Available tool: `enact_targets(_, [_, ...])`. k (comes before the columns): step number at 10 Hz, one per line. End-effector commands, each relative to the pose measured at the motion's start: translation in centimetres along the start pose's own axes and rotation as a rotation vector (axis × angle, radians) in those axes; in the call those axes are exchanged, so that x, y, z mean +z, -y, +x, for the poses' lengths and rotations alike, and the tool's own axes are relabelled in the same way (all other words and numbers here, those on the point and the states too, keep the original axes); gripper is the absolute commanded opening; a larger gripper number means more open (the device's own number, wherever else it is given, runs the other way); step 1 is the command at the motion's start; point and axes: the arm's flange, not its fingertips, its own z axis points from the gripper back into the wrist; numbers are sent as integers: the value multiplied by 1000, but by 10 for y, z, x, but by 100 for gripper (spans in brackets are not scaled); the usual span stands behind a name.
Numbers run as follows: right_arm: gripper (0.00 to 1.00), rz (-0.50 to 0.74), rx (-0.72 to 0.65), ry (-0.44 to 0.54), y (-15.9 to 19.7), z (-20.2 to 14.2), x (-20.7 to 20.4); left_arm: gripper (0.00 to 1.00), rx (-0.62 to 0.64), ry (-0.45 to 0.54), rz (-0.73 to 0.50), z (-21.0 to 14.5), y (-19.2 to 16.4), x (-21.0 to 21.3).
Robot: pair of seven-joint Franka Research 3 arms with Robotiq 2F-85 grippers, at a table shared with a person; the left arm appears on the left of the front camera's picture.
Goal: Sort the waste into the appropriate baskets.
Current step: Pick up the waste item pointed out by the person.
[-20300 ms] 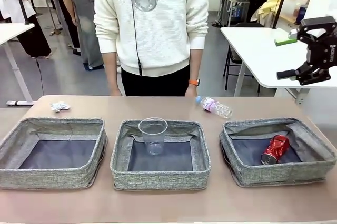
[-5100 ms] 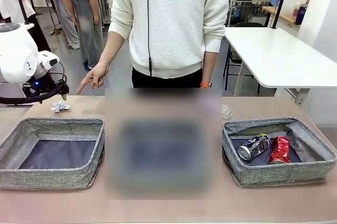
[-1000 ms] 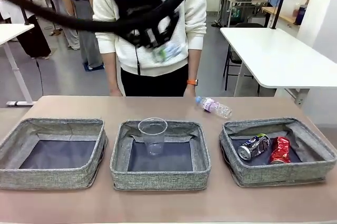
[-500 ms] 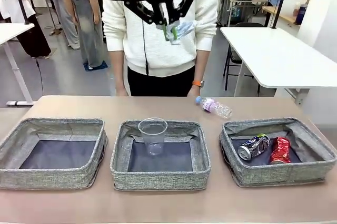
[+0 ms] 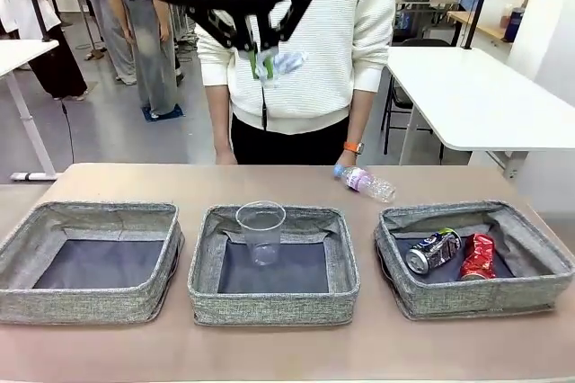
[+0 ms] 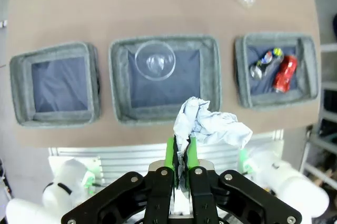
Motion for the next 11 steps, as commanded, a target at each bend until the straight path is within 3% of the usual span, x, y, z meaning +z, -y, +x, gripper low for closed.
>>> enact_targets(1, [100,11,20,3,0,2,1,8,77,130,20,10,-7,24])
enact_targets(5, [100,11,20,3,0,2,1,8,89,173,64,34,-1,44])
enact_targets(7, [100,11,20,3,0,2,1,8,24,120,46,37,-2,32])
enact_targets(8, [100,11,20,3,0,2,1,8,62,170,41,34,-9,40])
enact_targets(11, [100,11,20,3,0,2,1,8,62,170,41,34,-9,40])
